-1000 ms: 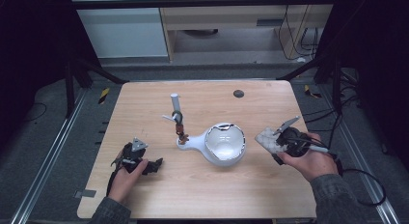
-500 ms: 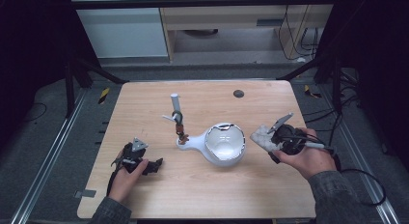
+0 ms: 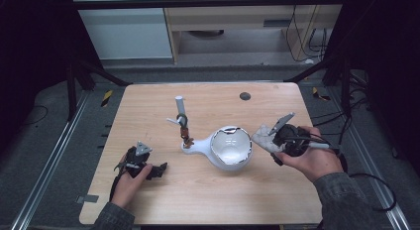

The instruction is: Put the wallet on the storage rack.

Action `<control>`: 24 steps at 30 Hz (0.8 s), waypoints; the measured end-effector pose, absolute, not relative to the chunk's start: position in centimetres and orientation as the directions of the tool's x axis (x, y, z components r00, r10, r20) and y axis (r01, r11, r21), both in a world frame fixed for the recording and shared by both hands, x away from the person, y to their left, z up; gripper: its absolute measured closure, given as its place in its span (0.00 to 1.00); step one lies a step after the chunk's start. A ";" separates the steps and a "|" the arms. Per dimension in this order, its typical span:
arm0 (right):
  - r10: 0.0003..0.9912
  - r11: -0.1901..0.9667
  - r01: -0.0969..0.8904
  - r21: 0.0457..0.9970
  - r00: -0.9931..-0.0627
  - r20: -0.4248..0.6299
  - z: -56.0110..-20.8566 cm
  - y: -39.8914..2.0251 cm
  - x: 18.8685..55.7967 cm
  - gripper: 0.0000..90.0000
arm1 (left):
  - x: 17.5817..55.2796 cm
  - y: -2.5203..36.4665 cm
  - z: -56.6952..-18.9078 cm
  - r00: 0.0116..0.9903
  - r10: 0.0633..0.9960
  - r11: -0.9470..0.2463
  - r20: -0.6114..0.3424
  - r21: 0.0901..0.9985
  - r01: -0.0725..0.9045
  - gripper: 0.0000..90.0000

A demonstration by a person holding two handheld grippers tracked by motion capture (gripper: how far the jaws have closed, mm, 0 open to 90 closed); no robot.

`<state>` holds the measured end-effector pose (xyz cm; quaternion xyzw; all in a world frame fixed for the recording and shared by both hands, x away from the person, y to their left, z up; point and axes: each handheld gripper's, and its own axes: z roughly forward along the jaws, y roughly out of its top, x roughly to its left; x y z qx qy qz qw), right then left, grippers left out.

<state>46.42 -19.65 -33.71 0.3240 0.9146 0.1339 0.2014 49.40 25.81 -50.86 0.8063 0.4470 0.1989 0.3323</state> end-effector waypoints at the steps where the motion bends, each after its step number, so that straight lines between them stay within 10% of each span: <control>1: 0.644 0.756 0.537 0.374 -0.711 -0.283 -33.6 -19.5 46.4 0.35 | 49.4 25.8 -50.9 0.523 0.852 -0.381 0.025 0.714 0.588 0.00; 24: 0.575 0.808 0.472 0.352 -0.760 -0.302 -32.9 -16.7 46.0 0.35 | 49.4 25.8 -50.9 0.525 0.851 -0.381 0.022 0.714 0.587 0.00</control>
